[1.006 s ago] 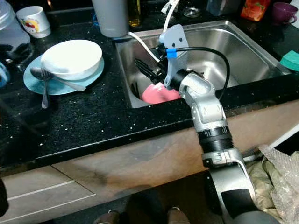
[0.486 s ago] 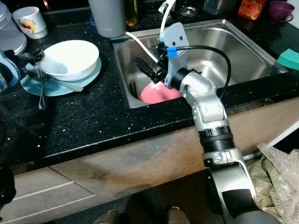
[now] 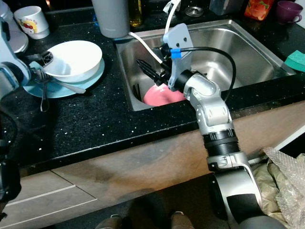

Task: Kitchen organization

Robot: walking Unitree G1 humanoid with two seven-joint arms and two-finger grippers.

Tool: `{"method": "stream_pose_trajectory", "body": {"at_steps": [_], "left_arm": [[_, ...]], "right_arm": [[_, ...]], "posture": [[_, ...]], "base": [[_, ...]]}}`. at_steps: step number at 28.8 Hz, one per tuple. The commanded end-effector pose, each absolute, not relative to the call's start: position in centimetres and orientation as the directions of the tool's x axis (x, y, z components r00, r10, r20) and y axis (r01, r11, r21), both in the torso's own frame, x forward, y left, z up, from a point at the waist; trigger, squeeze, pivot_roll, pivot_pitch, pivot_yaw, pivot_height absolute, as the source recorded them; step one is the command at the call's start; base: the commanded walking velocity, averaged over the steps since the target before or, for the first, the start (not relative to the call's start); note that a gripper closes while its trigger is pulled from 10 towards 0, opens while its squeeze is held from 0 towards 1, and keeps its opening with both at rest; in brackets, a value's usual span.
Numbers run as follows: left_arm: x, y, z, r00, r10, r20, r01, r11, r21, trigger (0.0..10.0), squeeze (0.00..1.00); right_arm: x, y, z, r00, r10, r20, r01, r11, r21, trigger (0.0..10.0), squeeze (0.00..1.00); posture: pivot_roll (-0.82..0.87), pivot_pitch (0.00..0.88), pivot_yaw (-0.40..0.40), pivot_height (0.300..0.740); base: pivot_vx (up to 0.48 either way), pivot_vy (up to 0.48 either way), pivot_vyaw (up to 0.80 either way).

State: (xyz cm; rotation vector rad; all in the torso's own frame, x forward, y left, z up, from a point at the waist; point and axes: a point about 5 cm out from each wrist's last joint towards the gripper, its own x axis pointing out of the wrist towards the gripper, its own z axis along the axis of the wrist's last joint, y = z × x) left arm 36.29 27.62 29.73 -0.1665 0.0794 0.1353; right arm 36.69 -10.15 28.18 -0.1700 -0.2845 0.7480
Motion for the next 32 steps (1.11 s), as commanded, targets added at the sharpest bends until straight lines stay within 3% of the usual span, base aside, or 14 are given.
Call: {"method": "stream_pose_trajectory", "body": {"at_steps": [1,16,17,18,19,21,32], "left_arm": [[36.67,27.32,29.77,0.990,0.108,-0.092,-0.122,0.980,-0.157,10.0,0.00],[37.46,26.89,28.98,0.979,0.036,-0.198,-0.060,0.991,-0.116,10.0,0.00],[37.48,26.84,29.04,0.980,0.031,-0.196,-0.054,0.992,-0.116,7.9,0.00],[37.53,26.82,29.08,0.980,0.026,-0.195,-0.050,0.992,-0.116,7.1,0.00],[37.55,26.80,29.19,0.981,0.022,-0.191,-0.045,0.992,-0.117,4.3,0.00],[37.58,26.82,29.38,0.983,0.016,-0.183,-0.038,0.993,-0.114,0.3,0.00],[37.46,27.26,29.95,0.986,0.024,-0.162,-0.039,0.995,-0.089,0.0,0.00]], "right_arm": [[36.34,-10.01,28.27,0.682,0.703,0.200,-0.656,0.709,-0.259,10.0,0.00],[36.40,-10.17,28.29,0.683,0.705,0.192,-0.654,0.707,-0.270,10.0,0.00],[36.40,-10.19,28.30,0.683,0.704,0.192,-0.653,0.707,-0.271,10.0,0.00],[36.41,-10.21,28.30,0.684,0.704,0.192,-0.653,0.708,-0.271,10.0,0.00],[36.41,-10.22,28.31,0.684,0.704,0.192,-0.652,0.708,-0.271,10.0,0.00],[36.42,-10.25,28.33,0.685,0.703,0.193,-0.651,0.709,-0.271,10.0,0.00],[36.43,-10.24,28.30,0.684,0.705,0.188,-0.652,0.706,-0.277,10.0,0.00]], "posture": [[0.05,0.170,0.023,0.740],[0.05,0.170,0.026,0.740],[0.05,0.170,0.026,0.740],[0.05,0.170,0.026,0.740],[0.05,0.170,0.026,0.740],[0.05,0.170,0.026,0.740],[0.06,0.162,0.025,0.740]], "base": [[0.000,0.000,0.00],[0.000,0.000,0.00],[0.000,0.000,0.00],[0.000,0.000,0.00],[0.000,0.000,0.00],[0.000,0.000,0.00],[0.000,0.000,0.00]]}}
